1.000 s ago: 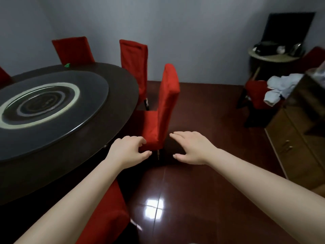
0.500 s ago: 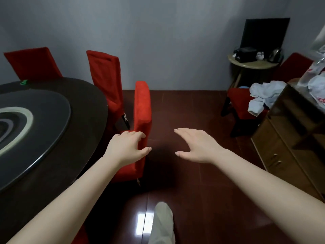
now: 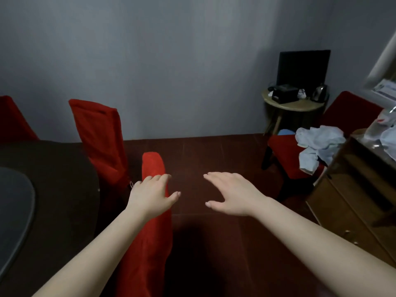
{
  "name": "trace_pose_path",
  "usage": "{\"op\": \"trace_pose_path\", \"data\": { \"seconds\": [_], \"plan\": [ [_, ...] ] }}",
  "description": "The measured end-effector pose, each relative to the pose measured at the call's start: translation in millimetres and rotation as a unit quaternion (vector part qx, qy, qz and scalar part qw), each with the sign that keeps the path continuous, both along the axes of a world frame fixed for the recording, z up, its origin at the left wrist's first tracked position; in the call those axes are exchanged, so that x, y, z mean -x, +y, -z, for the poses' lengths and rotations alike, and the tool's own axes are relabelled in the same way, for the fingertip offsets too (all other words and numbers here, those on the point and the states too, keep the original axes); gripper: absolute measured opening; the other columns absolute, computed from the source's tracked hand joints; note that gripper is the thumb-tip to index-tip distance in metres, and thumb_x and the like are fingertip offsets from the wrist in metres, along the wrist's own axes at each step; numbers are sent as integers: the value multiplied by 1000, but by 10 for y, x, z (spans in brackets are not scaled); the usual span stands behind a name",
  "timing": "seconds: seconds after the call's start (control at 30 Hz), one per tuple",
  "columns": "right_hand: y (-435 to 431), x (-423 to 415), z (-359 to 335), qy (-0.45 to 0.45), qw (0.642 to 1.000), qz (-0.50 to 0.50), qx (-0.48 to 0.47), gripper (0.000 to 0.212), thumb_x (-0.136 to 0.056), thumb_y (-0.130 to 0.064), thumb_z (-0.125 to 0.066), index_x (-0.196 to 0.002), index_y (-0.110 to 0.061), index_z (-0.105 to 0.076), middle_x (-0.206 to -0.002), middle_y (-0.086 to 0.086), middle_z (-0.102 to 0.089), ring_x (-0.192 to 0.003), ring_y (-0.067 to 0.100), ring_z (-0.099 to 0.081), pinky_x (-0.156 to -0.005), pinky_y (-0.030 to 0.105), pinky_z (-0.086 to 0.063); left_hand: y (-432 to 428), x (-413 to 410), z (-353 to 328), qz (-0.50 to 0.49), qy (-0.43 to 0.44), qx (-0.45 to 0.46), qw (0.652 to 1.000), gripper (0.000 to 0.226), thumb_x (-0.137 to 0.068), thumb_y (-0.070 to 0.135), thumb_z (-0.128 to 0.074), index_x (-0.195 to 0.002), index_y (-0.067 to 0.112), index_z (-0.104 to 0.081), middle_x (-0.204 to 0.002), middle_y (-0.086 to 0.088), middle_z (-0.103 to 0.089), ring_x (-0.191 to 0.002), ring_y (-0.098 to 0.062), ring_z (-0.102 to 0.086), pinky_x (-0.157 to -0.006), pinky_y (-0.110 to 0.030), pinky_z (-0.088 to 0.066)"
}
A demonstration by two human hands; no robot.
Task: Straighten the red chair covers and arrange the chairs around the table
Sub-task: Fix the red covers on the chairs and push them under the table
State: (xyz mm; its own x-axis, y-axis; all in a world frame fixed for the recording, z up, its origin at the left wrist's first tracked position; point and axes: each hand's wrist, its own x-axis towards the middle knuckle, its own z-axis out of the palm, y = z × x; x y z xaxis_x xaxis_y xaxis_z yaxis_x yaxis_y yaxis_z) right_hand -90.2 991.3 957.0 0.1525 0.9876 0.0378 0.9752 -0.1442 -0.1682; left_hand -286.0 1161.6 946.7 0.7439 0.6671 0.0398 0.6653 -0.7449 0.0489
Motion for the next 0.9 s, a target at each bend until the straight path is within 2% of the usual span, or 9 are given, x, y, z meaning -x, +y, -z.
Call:
{"op": "trace_pose_path", "data": {
  "seconds": [0.13,0.27,0.4,0.57,0.67,0.8,0.9],
  "plan": [
    [668,-300,105,5,999,-41,10,81,-88,-64,-48,-154,-25,-24,-160,-2,-28,-145,16,-27,-117,36,-24,452,-147,133,-42,13,17,999,71,-88,70,-43,-144,28,-40,-140,5,-54,-129,-21,-48,-103,-43,-41],
    [1571,-543,205,0,992,-125,17,81,-88,-65,-47,-154,-24,-25,-159,-1,-28,-145,17,-28,-117,36,-25,847,-188,311,-117,13,44,992,73,-88,71,-43,-147,27,-38,-142,4,-52,-131,-23,-48,-102,-43,-42],
    [2557,-584,257,-4,970,-242,20,80,-87,-66,-48,-153,-24,-29,-158,-1,-32,-144,17,-30,-116,36,-26,1055,-128,534,-230,24,95,968,69,-90,75,-30,-139,29,-44,-129,2,-62,-121,-24,-56,-96,-42,-44],
    [3570,-260,448,-43,899,-432,59,79,-87,-67,-45,-151,-23,-34,-156,0,-35,-144,16,-31,-115,35,-28,812,48,843,-421,3,164,892,72,-91,76,-16,-136,29,-47,-129,-1,-64,-120,-24,-58,-96,-41,-43],
    [3863,1,672,-72,844,-524,90,76,-90,-69,-41,-149,-21,-38,-154,0,-40,-142,16,-35,-115,33,-29,486,146,959,-541,-21,209,814,74,-92,77,-14,-138,29,-47,-130,-1,-64,-120,-23,-59,-97,-40,-44],
    [4003,125,1018,-102,787,-597,118,71,-93,-71,-29,-140,-24,-51,-144,-4,-51,-134,15,-44,-110,33,-34,-29,69,1085,-660,-62,237,710,76,-91,78,-15,-131,26,-54,-126,-1,-65,-118,-22,-60,-96,-38,-47],
    [4062,34,1192,-160,748,-635,110,75,-89,-74,-10,-128,-31,-59,-128,-9,-61,-120,13,-54,-101,34,-38,-269,-216,1188,-690,-42,224,687,75,-91,78,-17,-122,25,-60,-122,-1,-65,-115,-24,-58,-95,-41,-46]
  ]
}}
